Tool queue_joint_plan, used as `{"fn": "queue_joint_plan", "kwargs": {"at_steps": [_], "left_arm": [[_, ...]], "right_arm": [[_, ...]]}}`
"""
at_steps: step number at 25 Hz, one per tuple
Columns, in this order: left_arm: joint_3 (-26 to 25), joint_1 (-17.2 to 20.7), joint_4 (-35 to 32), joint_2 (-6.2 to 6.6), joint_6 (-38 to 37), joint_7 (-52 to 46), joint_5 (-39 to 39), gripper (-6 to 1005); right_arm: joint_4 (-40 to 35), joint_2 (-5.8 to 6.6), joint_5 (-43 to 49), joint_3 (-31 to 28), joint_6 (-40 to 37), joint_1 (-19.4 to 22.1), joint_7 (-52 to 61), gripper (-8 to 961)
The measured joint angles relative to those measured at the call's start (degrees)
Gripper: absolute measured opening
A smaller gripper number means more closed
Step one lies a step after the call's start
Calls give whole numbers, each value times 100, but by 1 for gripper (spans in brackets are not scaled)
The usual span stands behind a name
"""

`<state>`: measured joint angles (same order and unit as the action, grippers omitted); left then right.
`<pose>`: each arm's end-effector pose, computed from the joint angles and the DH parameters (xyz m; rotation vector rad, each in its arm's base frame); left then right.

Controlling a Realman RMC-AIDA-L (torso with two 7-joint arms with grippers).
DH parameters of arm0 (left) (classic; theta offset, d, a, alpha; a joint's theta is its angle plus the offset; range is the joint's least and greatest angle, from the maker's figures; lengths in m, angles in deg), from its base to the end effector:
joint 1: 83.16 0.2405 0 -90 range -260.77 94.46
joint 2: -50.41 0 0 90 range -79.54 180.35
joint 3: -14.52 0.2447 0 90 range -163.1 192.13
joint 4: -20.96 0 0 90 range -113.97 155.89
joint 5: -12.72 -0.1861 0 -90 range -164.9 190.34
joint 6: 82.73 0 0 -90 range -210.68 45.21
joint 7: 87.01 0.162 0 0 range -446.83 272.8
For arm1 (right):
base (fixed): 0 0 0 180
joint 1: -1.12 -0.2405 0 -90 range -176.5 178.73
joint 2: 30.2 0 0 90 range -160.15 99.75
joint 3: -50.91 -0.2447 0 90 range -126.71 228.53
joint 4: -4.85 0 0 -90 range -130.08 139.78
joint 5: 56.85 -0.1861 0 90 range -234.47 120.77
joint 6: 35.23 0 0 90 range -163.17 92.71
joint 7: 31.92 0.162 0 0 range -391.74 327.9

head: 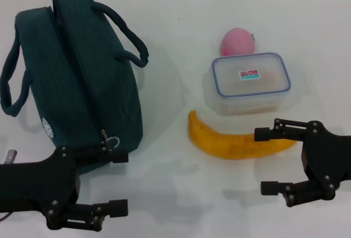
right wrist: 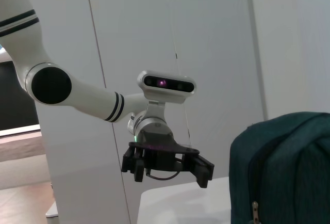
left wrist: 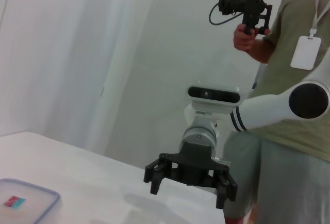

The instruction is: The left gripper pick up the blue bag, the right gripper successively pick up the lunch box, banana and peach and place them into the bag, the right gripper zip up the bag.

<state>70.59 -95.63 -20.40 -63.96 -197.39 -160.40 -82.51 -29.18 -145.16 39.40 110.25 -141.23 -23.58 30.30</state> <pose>-0.2411 0.1951 0.0231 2.8721 0.4847 1.1022 0.2112 0.2457 -0.0069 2.9585 -0.1409 -1.0281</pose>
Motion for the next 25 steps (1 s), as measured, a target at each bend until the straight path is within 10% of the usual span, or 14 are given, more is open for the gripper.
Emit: {"fn": "queue_joint_plan", "kwargs": {"at_steps": [20, 25], "left_arm": [[-310, -49, 101, 128, -180, -373, 416, 880], [-1055, -108, -503, 170, -177, -1177, 629, 880]], "right_arm": [[77, 8, 9, 3, 68, 84, -22, 886], [76, -7, -8, -1, 127, 88, -39, 885]]}}
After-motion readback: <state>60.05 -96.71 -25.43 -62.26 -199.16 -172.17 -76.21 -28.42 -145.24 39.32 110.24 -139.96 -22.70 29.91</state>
